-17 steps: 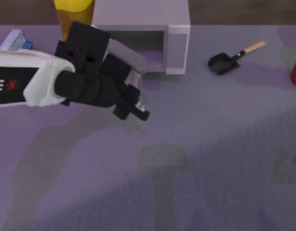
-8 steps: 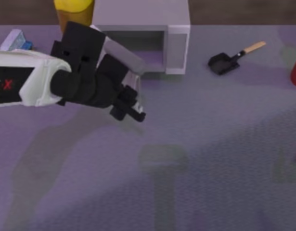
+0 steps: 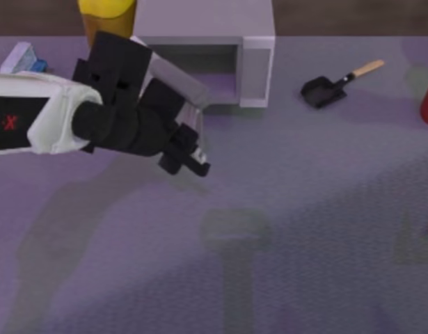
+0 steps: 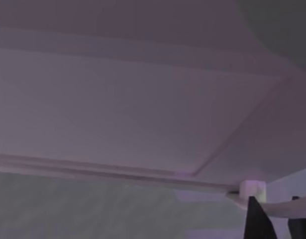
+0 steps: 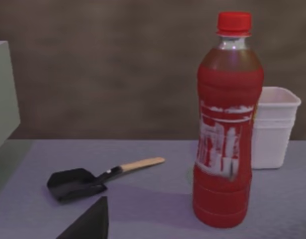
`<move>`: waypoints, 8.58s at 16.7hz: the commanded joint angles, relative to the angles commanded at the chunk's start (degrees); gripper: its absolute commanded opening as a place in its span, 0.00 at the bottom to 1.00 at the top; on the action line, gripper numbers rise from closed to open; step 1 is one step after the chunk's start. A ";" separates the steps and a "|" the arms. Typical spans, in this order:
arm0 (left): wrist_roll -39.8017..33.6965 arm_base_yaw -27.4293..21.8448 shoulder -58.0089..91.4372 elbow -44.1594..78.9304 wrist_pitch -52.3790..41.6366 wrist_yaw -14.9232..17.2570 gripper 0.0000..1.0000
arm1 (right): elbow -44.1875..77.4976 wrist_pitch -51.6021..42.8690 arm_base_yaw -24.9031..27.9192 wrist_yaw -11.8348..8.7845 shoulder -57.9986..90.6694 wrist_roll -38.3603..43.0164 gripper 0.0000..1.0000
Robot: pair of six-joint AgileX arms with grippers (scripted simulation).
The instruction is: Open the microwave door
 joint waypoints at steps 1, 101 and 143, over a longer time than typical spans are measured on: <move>0.00 0.00 0.00 0.00 0.00 0.00 0.00 | 0.00 0.00 0.00 0.00 0.00 0.00 1.00; 11.95 5.09 -1.34 -1.02 -4.24 8.48 0.00 | 0.00 0.00 0.00 0.00 0.00 0.00 1.00; 16.40 6.90 -1.37 -0.73 -6.40 11.21 0.00 | 0.00 0.00 0.00 0.00 0.00 0.00 1.00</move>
